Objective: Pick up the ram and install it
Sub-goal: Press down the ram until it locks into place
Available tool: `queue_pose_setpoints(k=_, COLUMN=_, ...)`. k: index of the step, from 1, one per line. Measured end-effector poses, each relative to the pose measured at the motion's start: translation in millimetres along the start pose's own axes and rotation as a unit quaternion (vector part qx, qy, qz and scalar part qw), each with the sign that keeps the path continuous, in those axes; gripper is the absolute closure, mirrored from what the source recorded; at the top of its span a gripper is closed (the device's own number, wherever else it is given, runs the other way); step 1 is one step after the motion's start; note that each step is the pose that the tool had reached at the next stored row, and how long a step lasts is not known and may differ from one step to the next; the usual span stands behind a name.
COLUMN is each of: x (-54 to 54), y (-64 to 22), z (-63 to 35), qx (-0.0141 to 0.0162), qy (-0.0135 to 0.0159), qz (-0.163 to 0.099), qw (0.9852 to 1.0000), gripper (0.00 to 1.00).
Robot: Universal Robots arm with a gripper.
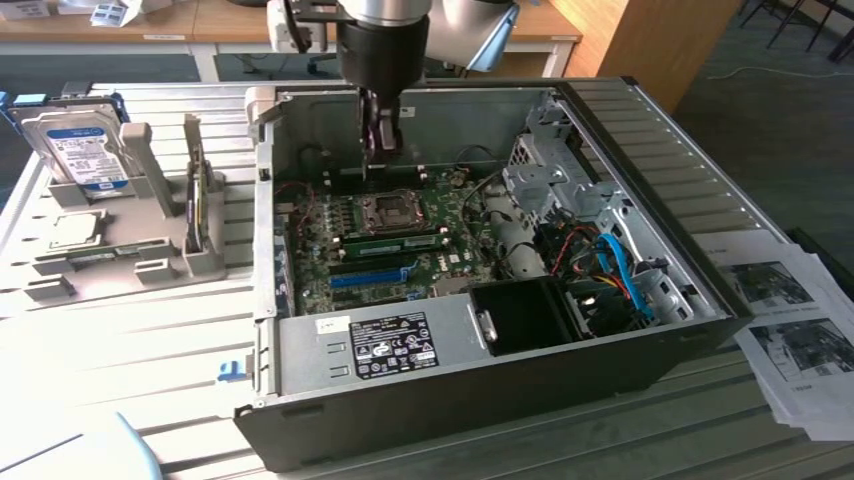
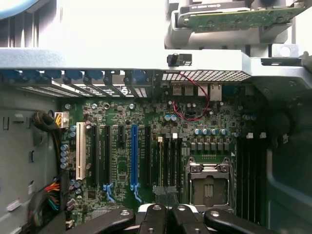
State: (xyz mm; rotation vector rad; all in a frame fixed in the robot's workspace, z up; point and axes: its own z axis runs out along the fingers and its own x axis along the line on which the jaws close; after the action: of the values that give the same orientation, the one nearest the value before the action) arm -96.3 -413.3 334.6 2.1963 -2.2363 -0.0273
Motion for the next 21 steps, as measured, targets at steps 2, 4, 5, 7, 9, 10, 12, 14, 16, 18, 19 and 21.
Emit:
queue_pose_setpoints(k=2, x=0.0, y=0.0, z=-3.0, qx=0.0, qy=0.0002, qz=0.0, qw=1.0, gripper=0.91)
queue_pose_setpoints(k=4, x=0.0, y=0.1, z=-5.8, qx=0.0, qy=0.0005, qz=0.0, qw=1.0, gripper=0.91)
queue_pose_setpoints(k=5, x=-0.1, y=0.1, z=-7.0, qx=0.0, qy=0.0006, qz=0.0, qw=1.0, gripper=0.91)
queue_pose_setpoints(k=7, x=-0.1, y=0.2, z=-9.5, qx=0.0, qy=0.0012, qz=0.0, qw=1.0, gripper=0.91)
queue_pose_setpoints(k=9, x=-0.1, y=0.2, z=-11.8, qx=0.0, qy=0.0018, qz=0.0, qw=1.0, gripper=0.91)
queue_pose_setpoints(k=10, x=-0.1, y=0.2, z=-13.1, qx=0.0, qy=0.0022, qz=0.0, qw=1.0, gripper=0.91)
queue_pose_setpoints(k=12, x=-0.1, y=0.2, z=-15.4, qx=0.0, qy=0.0028, qz=0.0, qw=1.0, gripper=0.91)
queue_pose_setpoints(k=14, x=-0.1, y=0.3, z=-17.1, qx=0.0, qy=0.0031, qz=0.0, qw=1.0, gripper=0.91)
queue_pose_setpoints(k=16, x=-0.1, y=0.3, z=-18.7, qx=0.0, qy=0.0033, qz=0.0, qw=1.0, gripper=0.91)
queue_pose_setpoints(k=18, x=-0.2, y=0.3, z=-20.6, qx=0.0, qy=0.0034, qz=0.0, qw=1.0, gripper=0.91)
queue_pose_setpoints(k=19, x=-0.2, y=0.4, z=-21.7, qx=0.0, qy=0.0034, qz=0.0, qw=1.0, gripper=0.91)
queue_pose_setpoints(k=21, x=-0.2, y=0.4, z=-23.5, qx=0.0, qy=0.0036, qz=0.0, qw=1.0, gripper=0.91)
